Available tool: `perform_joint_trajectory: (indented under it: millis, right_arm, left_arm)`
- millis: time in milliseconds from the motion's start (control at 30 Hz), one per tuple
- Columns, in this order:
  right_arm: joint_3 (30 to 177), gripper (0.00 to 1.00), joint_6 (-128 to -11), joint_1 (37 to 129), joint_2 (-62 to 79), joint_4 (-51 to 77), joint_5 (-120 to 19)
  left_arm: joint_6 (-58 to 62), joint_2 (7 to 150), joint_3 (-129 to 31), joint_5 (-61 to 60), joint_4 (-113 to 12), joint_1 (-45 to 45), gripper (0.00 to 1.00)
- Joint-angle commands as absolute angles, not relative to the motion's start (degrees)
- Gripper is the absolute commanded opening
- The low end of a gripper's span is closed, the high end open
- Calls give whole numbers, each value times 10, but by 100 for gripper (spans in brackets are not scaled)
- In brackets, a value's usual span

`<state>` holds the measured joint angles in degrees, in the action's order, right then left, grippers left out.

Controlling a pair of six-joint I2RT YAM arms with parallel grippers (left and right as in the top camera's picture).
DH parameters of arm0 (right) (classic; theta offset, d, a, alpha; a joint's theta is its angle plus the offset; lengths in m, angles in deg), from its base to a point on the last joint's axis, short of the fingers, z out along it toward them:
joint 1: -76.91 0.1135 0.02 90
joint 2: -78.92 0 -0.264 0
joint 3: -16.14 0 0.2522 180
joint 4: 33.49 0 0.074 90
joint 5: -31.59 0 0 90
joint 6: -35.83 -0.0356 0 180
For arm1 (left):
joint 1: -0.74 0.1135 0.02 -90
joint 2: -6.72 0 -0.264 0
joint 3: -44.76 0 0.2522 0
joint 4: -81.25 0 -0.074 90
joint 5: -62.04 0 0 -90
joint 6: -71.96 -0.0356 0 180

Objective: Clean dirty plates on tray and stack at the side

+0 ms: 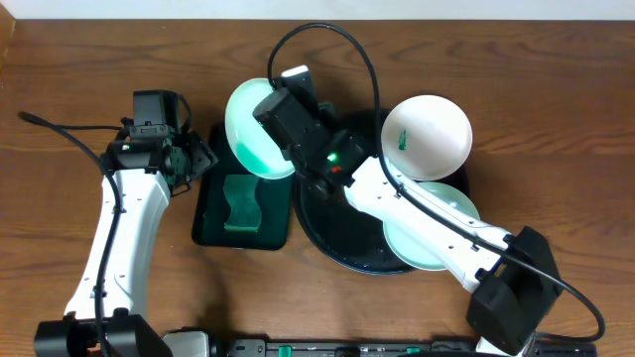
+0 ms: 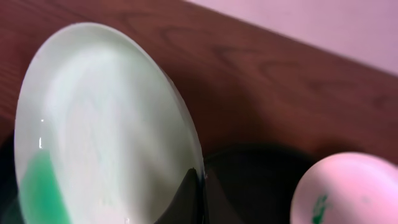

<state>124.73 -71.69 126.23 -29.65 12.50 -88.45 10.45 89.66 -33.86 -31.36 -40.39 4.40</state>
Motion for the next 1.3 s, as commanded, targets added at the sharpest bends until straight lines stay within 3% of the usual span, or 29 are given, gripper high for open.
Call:
perform_joint_trajectory:
  millis: [0, 933, 1267]
  right_arm:
    - [1258, 1, -651, 1269, -284, 105, -940]
    - [1258, 1, -278, 1317, -294, -47, -1024]
    - [1258, 1, -243, 1334, -295, -68, -1038]
  left_arm:
    - [105, 898, -347, -321, -403, 46, 80]
    - [105, 898, -347, -321, -403, 46, 80]
    - [105, 898, -347, -321, -403, 46, 80]
